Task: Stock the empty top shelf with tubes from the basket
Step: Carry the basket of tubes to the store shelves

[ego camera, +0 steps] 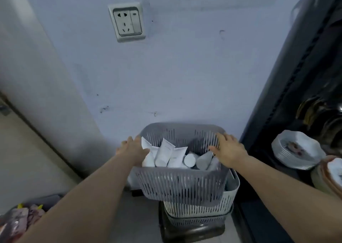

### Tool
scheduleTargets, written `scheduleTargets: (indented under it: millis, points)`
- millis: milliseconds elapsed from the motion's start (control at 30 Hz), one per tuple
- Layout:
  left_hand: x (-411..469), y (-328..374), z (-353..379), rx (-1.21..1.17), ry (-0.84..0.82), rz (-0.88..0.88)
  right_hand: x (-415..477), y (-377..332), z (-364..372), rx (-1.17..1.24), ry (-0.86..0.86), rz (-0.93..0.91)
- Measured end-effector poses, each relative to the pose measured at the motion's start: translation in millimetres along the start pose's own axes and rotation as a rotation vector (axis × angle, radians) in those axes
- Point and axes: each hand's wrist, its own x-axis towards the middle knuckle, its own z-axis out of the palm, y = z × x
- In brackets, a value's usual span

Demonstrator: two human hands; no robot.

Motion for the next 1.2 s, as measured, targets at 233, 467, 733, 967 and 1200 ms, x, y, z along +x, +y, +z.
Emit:
scheduleTargets:
  millis: [233,467,733,967,1200]
  points:
    - [58.4,-1.9,18.0,-0.103,-0.145,-0.01,24.6,-7.5,28.0,0.091,-0.053,0.179]
    - [87.4,-2.7,31.9,-0.294,-0.148,-0.047,46.1,-10.9,41.3,0.151,-0.009,0.336]
    - [106.2,-7.0,37.4,-0.415,-0.105,-0.045,57.9,-0.5,43.9,0.22,-0.065,0.409]
    - [103.7,-6.3,40.5,-0.346,-0.122,-0.082,54.3,-0.8,41.5,0.327,-0.044,0.404]
    - [64.0,-17.1,34.8,-0.399,-0.01,-0.184,46.1,-4.4,33.7,0.42,0.015,0.205]
